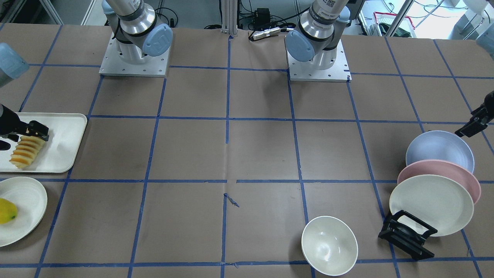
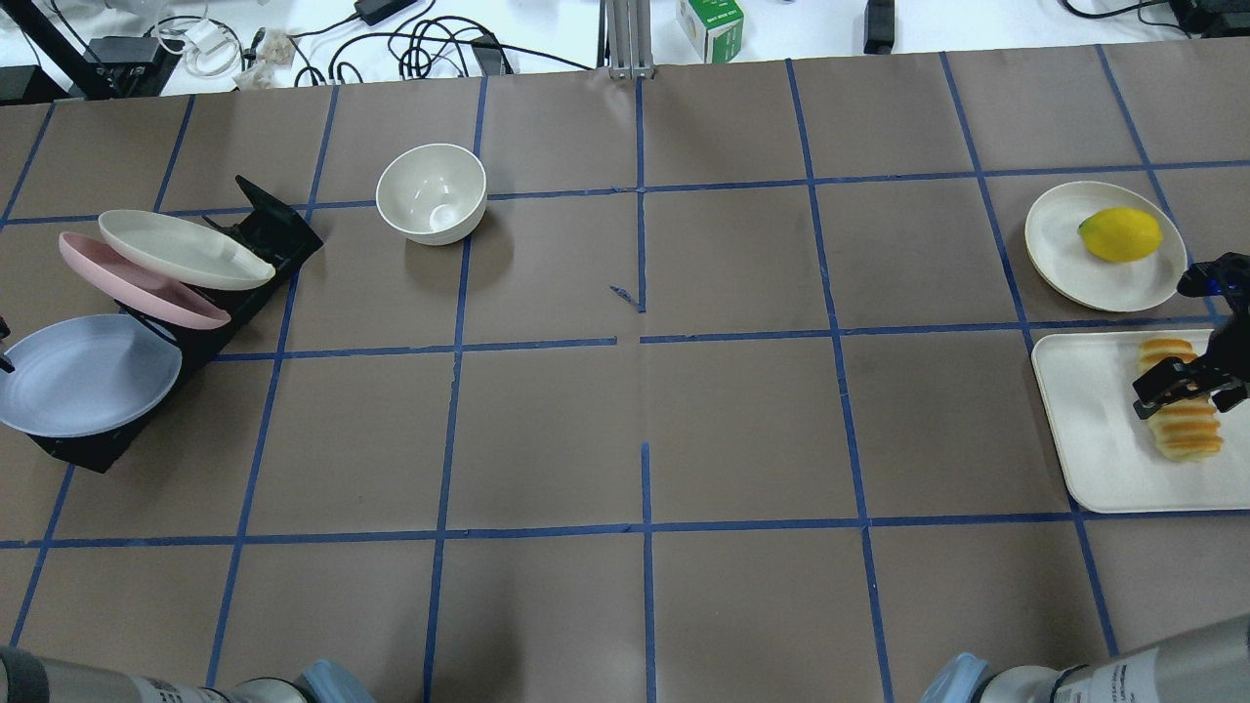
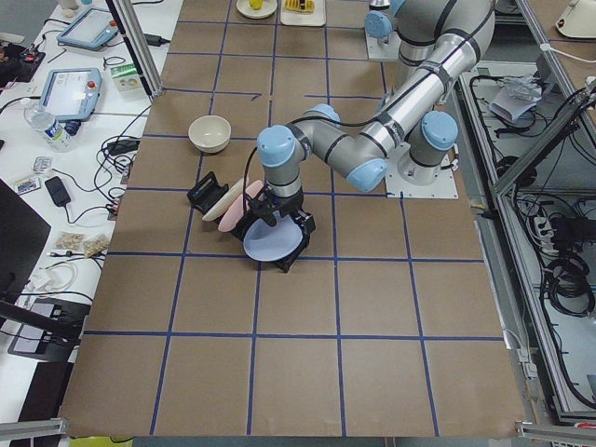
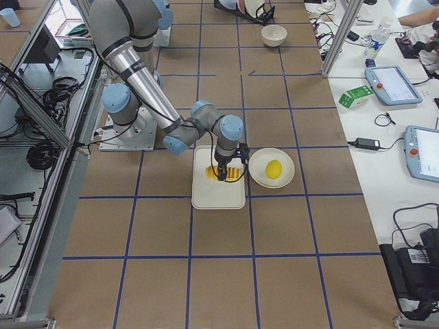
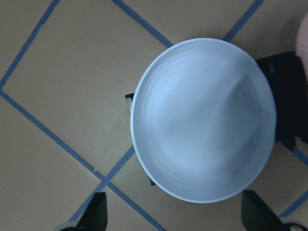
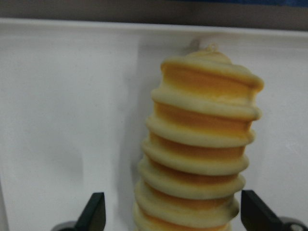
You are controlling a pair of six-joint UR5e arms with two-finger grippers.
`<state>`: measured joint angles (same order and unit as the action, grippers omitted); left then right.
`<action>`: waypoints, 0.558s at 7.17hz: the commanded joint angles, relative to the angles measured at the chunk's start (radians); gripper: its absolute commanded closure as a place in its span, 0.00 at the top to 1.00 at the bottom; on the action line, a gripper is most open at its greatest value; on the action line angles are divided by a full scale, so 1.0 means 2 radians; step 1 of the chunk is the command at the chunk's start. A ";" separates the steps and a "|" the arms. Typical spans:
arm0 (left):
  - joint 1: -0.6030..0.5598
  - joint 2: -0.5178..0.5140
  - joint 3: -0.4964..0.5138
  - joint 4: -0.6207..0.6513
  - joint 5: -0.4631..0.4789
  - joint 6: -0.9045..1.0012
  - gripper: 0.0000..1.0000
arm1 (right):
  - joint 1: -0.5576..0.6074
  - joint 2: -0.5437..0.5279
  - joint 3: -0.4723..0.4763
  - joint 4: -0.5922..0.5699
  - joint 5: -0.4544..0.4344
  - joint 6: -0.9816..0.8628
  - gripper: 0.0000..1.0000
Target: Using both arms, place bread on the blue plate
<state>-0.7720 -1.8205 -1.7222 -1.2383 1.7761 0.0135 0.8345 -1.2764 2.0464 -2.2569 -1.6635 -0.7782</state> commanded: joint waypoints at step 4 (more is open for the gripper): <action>0.005 -0.045 -0.006 0.065 0.012 0.019 0.42 | 0.000 -0.001 -0.003 -0.001 -0.003 -0.002 0.19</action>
<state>-0.7628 -1.9005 -1.7306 -1.1266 1.8036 0.0433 0.8345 -1.2771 2.0417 -2.2593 -1.6657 -0.7854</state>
